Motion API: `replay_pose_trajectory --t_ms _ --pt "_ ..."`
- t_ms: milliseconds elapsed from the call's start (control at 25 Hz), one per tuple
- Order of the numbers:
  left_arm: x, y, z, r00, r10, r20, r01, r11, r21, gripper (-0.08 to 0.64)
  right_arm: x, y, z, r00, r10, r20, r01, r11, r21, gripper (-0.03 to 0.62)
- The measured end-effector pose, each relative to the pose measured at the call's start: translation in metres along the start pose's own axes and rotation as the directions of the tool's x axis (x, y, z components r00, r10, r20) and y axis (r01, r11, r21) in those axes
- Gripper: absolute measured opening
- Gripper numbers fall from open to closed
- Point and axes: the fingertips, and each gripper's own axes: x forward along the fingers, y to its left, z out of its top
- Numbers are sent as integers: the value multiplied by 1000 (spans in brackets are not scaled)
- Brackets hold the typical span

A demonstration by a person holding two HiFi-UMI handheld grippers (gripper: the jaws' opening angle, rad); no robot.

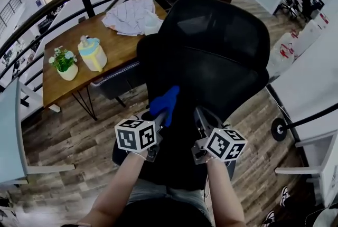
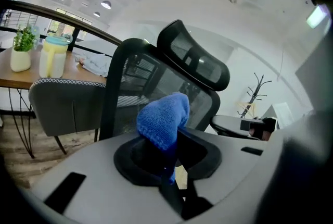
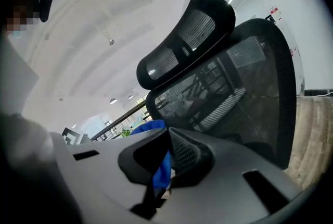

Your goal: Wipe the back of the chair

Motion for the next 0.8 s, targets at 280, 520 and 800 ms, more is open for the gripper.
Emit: replay_pose_trajectory --t_ms 280,520,800 --pt "-13 -49 19 995 -98 10 97 990 98 86 -40 12 25 998 5 63 -1 998 -55 29" --pt "-24 -76 26 988 -150 17 147 980 133 86 -70 24 43 994 7 108 7 992 -127 29" --pt "-22 -92 13 987 -158 -14 158 974 165 86 -85 23 42 993 -9 115 30 983 -179 28"
